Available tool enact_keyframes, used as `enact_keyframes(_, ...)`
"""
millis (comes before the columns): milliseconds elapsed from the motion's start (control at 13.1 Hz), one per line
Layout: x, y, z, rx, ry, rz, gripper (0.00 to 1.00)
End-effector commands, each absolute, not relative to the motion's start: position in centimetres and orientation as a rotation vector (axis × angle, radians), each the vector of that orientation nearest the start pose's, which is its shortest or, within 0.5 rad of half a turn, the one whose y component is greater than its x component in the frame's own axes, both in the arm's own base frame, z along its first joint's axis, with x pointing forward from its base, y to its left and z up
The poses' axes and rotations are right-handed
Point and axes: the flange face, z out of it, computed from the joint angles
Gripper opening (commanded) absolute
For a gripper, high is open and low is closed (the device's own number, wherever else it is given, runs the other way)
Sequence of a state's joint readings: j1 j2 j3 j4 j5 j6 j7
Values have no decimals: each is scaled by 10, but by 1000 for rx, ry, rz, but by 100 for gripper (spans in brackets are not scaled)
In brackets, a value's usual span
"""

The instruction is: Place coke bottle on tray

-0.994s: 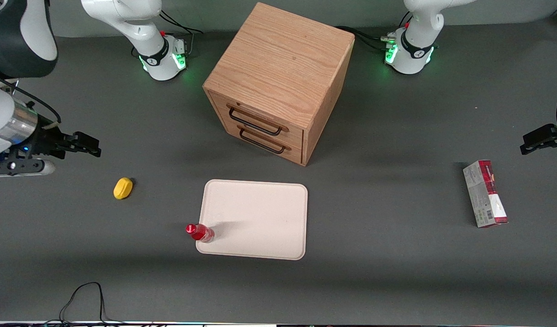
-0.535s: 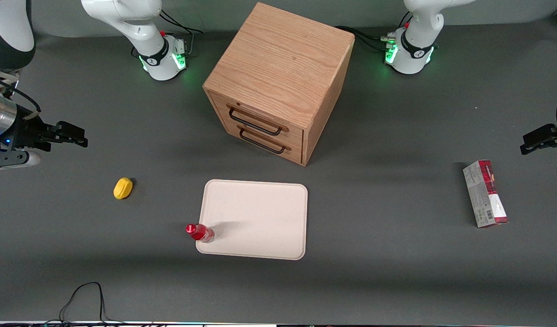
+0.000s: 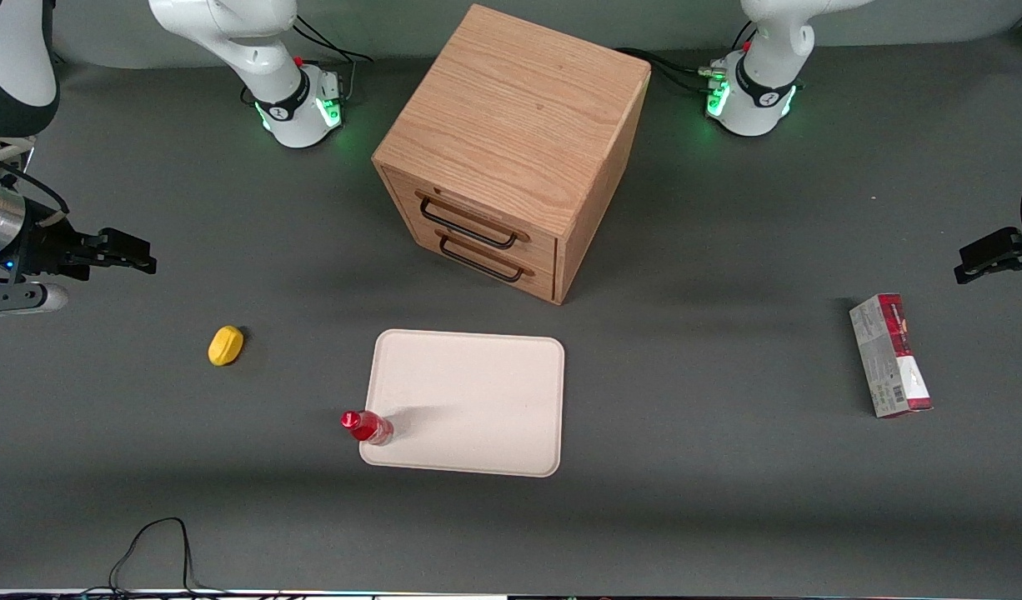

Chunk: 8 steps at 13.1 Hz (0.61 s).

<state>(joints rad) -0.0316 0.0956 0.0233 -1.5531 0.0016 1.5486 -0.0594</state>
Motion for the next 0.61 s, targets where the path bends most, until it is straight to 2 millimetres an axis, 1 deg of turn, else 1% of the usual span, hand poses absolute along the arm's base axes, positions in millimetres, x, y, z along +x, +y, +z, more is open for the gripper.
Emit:
enact_keyframes(0, 588, -2, 586, -3112, -105, 137, 100)
enact_keyframes(76, 588, 1, 585, -3114, -103, 140, 100)
enact_keyframes(229, 587, -14, 587, -3108, -36, 137, 100)
enact_keyframes(382, 586, -13, 592, -3106, -38, 124, 100)
enact_keyframes(535, 585, -23, 594, -3104, -17, 121, 100)
